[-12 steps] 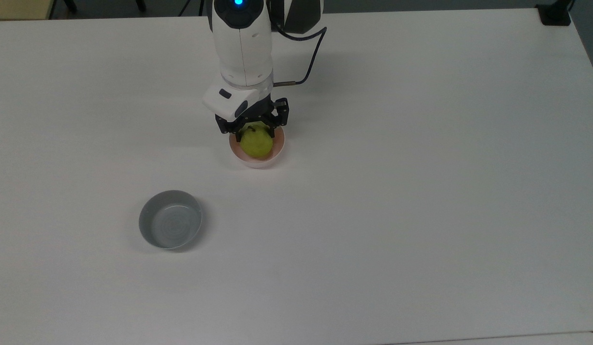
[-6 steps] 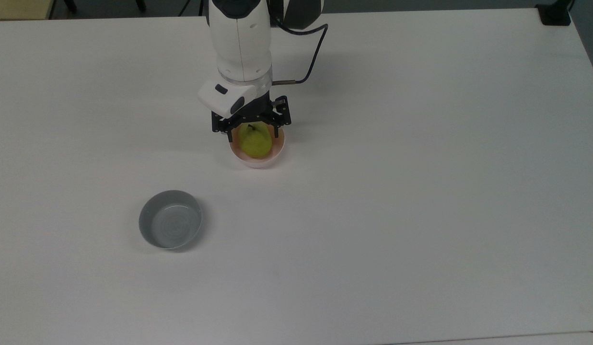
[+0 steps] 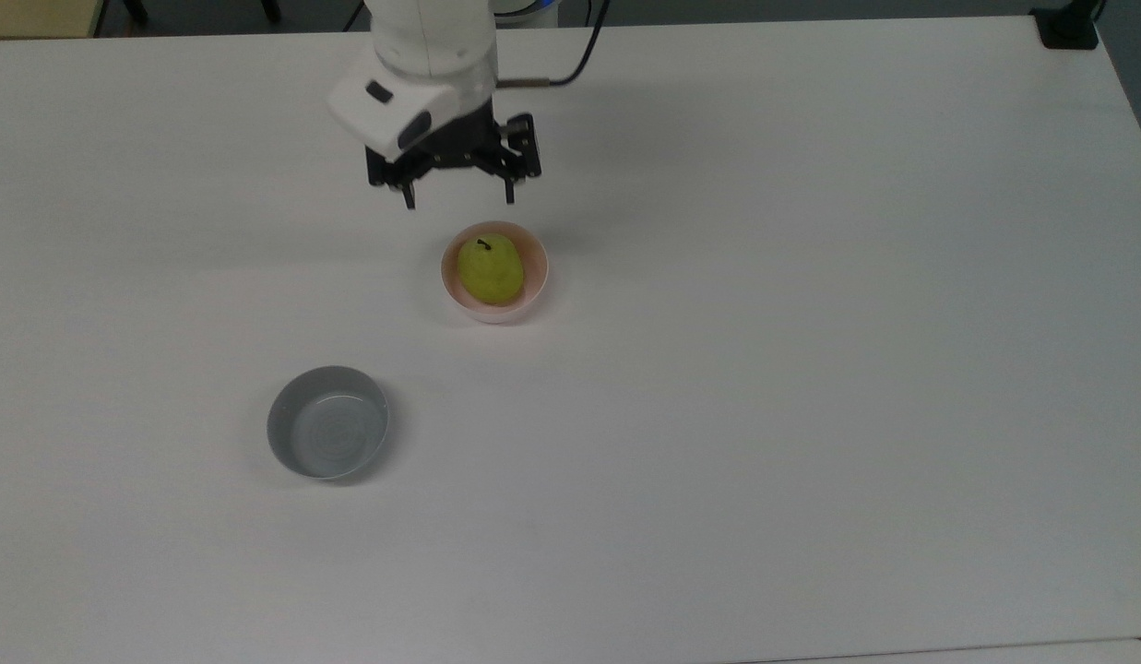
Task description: Place the pear in the bowl
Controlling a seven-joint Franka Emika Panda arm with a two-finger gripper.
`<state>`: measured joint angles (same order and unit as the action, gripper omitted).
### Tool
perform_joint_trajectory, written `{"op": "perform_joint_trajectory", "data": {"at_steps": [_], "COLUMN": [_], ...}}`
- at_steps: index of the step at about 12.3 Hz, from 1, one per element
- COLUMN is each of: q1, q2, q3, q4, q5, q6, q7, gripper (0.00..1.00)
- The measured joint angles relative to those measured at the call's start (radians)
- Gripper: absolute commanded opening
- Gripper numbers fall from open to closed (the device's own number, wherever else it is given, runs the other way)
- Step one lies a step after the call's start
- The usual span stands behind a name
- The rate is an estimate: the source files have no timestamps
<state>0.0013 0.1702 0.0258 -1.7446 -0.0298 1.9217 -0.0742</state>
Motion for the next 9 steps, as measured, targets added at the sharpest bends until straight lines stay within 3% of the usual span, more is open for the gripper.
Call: {"op": "perform_joint_trajectory", "data": {"at_steps": [5,9], "q1": [-0.05,-0.12], "q2": [-0.08,-0.165], "q3": [-0.002,-0.004], "q4": [0.124,0.161], "q5": [0.0,0.061], "q6": [-0.246,-0.379], "q7": [0.006,0.012], "gripper": [1.0,1.0]}}
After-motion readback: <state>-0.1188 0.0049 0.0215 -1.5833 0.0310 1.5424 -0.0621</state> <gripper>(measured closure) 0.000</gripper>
